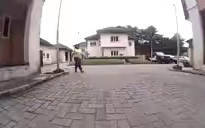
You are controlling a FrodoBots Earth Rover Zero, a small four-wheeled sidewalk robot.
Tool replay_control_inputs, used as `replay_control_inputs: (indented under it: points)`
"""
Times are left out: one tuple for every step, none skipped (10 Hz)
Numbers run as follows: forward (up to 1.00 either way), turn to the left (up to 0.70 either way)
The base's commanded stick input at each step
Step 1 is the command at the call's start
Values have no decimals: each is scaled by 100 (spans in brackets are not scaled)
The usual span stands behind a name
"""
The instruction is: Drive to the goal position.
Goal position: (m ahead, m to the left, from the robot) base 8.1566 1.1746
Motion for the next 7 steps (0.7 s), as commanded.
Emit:
replay_control_inputs:
  points:
    - [70, -35]
    - [70, -17]
    - [70, 0]
    - [70, 0]
    - [70, 0]
    - [70, 0]
    - [70, 0]
